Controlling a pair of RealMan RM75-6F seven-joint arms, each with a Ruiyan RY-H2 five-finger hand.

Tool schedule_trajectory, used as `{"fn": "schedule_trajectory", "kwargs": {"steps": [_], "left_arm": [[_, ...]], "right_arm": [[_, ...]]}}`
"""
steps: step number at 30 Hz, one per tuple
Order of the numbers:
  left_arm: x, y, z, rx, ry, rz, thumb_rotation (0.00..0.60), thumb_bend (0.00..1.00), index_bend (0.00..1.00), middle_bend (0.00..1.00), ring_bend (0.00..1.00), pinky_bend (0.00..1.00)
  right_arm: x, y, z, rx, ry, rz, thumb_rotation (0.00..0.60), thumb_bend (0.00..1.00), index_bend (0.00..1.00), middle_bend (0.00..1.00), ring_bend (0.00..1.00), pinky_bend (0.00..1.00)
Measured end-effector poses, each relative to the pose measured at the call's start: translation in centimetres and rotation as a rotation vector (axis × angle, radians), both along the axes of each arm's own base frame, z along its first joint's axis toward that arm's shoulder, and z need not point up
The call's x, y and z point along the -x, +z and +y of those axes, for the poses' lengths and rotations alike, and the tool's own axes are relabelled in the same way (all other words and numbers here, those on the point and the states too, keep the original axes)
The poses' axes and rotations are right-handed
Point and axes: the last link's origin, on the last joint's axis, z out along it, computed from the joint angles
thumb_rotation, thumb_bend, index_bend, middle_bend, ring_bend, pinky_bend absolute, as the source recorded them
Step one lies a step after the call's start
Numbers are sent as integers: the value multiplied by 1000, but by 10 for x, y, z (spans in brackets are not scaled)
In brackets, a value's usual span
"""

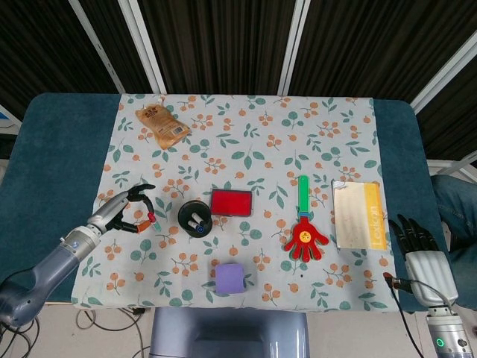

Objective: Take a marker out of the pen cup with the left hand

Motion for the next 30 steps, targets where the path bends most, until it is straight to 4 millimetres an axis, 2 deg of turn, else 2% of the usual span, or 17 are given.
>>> {"fn": "schedule_trajectory", "kwargs": {"steps": [12, 17, 22, 27, 30], "left_arm": [[-12, -25, 18, -14, 50, -8, 600, 423, 510, 89, 0, 0], [-16, -27, 21, -31, 40, 16, 600, 397, 394, 83, 0, 0], [-19, -28, 21, -51, 32, 56, 600, 237, 188, 57, 0, 0], [-26, -24, 21, -74, 45, 64, 600, 214, 139, 51, 0, 0], [-30, -13, 23, -121, 48, 48, 600, 213, 137, 52, 0, 0]], "right_arm": [[0, -1, 0, -2, -2, 3, 600, 32, 5, 0, 0, 151], [0, 0, 0, -1, -2, 2, 600, 33, 6, 0, 0, 150], [0, 0, 1, -6, -5, 6, 600, 33, 7, 0, 0, 151], [-1, 0, 0, -4, 0, 0, 600, 33, 9, 0, 0, 151], [0, 1, 1, 1, -2, 1, 600, 32, 9, 0, 0, 151]]}}
